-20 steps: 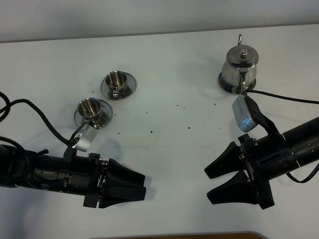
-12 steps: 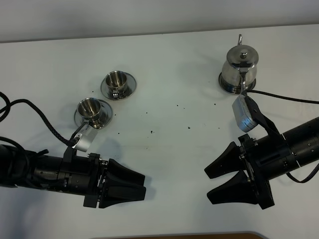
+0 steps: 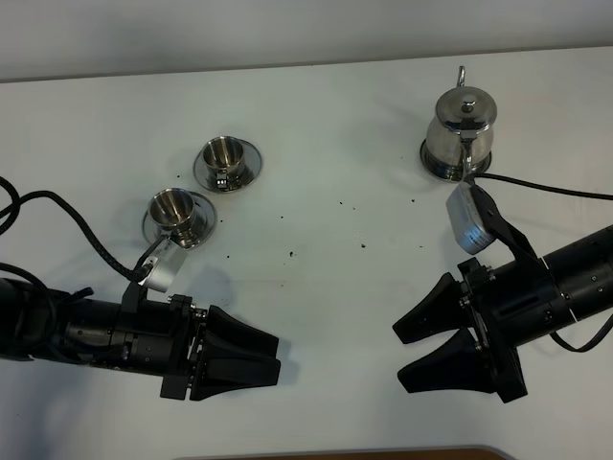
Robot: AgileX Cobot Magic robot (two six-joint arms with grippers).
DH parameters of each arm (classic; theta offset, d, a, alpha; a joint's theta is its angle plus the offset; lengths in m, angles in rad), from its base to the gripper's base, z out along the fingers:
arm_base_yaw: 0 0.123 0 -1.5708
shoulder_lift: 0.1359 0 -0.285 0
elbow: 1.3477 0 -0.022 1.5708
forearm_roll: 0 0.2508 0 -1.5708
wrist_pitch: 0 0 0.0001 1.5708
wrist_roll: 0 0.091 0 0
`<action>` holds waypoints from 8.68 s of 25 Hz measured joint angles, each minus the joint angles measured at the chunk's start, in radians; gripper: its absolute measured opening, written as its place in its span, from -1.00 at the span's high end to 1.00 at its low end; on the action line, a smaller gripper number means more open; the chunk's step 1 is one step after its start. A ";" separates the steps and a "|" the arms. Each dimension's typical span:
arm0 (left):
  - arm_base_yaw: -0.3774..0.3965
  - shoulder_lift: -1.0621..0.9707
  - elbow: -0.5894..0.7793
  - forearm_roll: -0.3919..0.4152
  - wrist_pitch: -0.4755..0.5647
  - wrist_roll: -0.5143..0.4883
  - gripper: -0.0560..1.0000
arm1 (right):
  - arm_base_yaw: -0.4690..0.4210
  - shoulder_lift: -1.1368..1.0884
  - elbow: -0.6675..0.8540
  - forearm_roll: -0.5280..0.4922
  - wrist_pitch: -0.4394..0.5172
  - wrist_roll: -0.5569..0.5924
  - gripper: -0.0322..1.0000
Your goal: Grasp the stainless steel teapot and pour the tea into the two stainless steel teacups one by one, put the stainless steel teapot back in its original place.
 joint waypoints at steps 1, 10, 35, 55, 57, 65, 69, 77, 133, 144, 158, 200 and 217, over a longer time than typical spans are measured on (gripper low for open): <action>0.000 0.000 0.000 0.000 0.000 0.000 -0.22 | 0.000 0.000 0.000 0.008 0.000 0.000 -0.20; 0.000 0.000 0.000 -0.010 0.000 -0.015 -0.22 | 0.000 0.000 0.000 0.151 0.005 0.000 -0.20; 0.000 0.002 -0.461 0.280 0.002 -0.960 -0.22 | 0.000 -0.053 -0.257 -0.091 -0.239 0.416 -0.20; 0.000 -0.576 -0.644 1.353 0.010 -2.052 -0.22 | 0.000 -0.199 -0.270 -0.327 -0.441 0.729 -0.20; 0.000 -0.643 -0.626 1.402 0.010 -2.076 -0.22 | 0.000 -0.199 -0.270 -0.327 -0.441 0.731 -0.20; 0.000 -0.962 -0.335 1.470 0.000 -2.075 -0.22 | 0.000 -0.199 -0.270 -0.327 -0.444 0.732 -0.20; 0.000 -1.156 -0.195 1.508 -0.045 -2.075 -0.22 | 0.000 -0.199 -0.270 -0.327 -0.445 0.732 -0.20; 0.000 -1.523 -0.045 1.515 -0.108 -2.075 -0.22 | 0.000 -0.199 -0.270 -0.324 -0.454 0.732 -0.20; 0.009 -1.921 0.047 1.479 -0.123 -2.075 -0.22 | 0.145 0.025 -0.727 -0.695 -0.406 1.577 -0.20; 0.009 -1.921 0.047 1.479 -0.123 -2.075 -0.22 | 0.149 0.235 -1.042 -1.180 -0.112 2.160 -0.20; 0.009 -1.921 0.047 1.499 -0.124 -2.075 -0.22 | 0.149 0.477 -1.286 -1.333 0.083 2.259 -0.20; 0.009 -1.921 0.047 1.499 -0.124 -2.075 -0.22 | 0.144 0.589 -1.296 -1.491 -0.009 2.370 -0.10; 0.009 -1.921 0.047 1.499 -0.124 -2.075 -0.22 | 0.144 0.589 -1.296 -1.500 -0.012 2.371 0.23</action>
